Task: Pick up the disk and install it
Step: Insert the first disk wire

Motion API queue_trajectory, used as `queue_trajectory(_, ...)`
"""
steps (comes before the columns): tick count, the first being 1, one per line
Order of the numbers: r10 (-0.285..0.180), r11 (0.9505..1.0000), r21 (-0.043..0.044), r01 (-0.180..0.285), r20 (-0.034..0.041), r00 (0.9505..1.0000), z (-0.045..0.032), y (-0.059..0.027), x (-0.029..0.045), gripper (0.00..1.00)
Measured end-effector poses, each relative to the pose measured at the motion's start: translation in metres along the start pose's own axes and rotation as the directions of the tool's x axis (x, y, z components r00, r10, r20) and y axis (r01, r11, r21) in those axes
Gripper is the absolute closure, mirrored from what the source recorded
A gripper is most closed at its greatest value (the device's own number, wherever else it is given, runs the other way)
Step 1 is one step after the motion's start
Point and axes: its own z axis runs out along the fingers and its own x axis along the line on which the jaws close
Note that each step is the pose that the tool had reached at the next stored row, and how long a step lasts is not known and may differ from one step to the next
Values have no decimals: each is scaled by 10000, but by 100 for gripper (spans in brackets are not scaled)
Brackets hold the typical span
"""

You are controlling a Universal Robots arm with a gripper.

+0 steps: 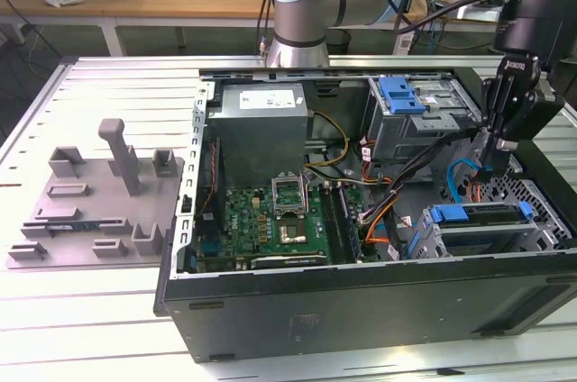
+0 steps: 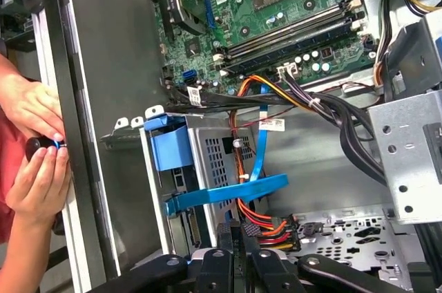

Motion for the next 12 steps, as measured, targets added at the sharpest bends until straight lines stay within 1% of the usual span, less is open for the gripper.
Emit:
queue_trajectory(1,-2,10000,-3,2,14,10000,-2,-1,9,84)
queue_trajectory(3,-11,10000,-16,11,81,10000,-9,-6,60,84)
queue_trajectory(6,-22,10000,-24,22,136,9999,-31,-8,115,84)
queue_trajectory(7,-30,10000,-29,30,170,9999,-41,-6,139,84)
queue_trajectory(8,-50,10000,-33,51,235,9997,-52,0,169,84)
queue_trajectory(10,-106,9999,-28,107,335,9994,-64,5,213,84)
queue_trajectory(11,-140,9999,-22,141,379,9992,-63,9,231,84)
queue_trajectory(12,-163,9999,-16,164,400,9991,-60,12,240,84)
